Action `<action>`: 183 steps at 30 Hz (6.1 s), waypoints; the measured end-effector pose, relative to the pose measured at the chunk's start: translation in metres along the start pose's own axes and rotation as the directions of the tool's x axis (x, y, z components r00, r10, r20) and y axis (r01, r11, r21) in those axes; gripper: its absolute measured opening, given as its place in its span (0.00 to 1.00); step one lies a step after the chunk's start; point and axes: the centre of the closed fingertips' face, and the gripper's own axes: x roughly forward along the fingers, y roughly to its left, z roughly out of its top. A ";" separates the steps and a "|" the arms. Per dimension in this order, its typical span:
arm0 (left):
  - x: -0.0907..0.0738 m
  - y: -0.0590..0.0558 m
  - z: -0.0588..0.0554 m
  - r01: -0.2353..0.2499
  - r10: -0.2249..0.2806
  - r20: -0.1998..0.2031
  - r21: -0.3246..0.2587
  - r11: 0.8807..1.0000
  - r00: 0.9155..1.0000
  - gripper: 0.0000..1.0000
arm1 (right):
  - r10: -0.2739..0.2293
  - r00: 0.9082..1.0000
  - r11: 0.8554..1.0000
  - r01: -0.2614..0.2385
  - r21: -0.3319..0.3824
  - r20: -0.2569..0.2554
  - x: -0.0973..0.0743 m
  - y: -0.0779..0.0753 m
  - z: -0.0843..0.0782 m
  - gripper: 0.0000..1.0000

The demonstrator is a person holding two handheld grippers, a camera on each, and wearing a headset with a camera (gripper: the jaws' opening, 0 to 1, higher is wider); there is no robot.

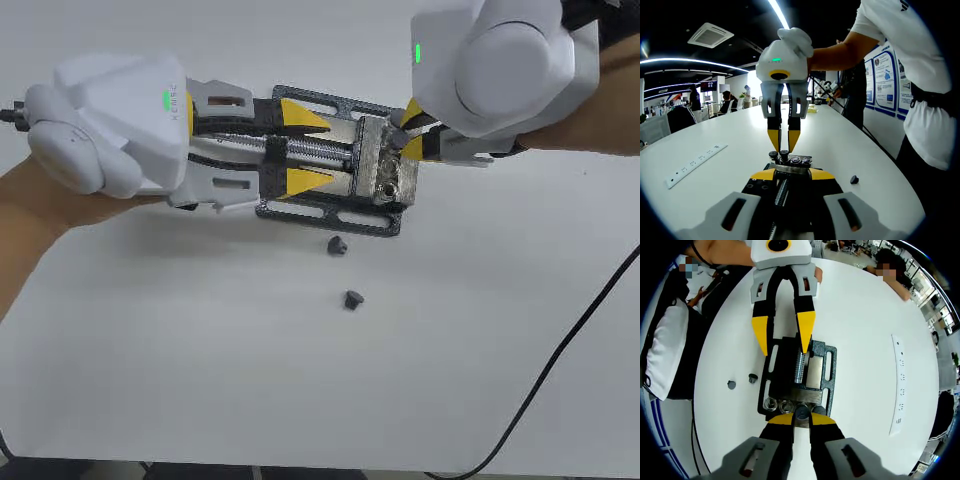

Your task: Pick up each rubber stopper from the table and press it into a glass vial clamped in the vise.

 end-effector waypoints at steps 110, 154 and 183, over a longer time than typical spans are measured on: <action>-0.002 -0.003 0.004 -0.014 0.014 -0.002 0.006 1.000 1.000 0.20 | -0.004 1.000 1.000 0.005 -0.026 0.029 -0.001 0.000 0.007 0.01; -0.005 -0.003 0.003 -0.017 0.017 -0.003 0.007 1.000 1.000 0.19 | 0.003 1.000 1.000 -0.002 -0.013 0.030 -0.002 -0.001 0.005 0.04; 0.001 0.000 0.003 -0.015 0.015 -0.005 0.010 1.000 1.000 0.20 | 0.029 1.000 0.999 -0.030 0.022 0.008 0.001 -0.002 0.001 0.05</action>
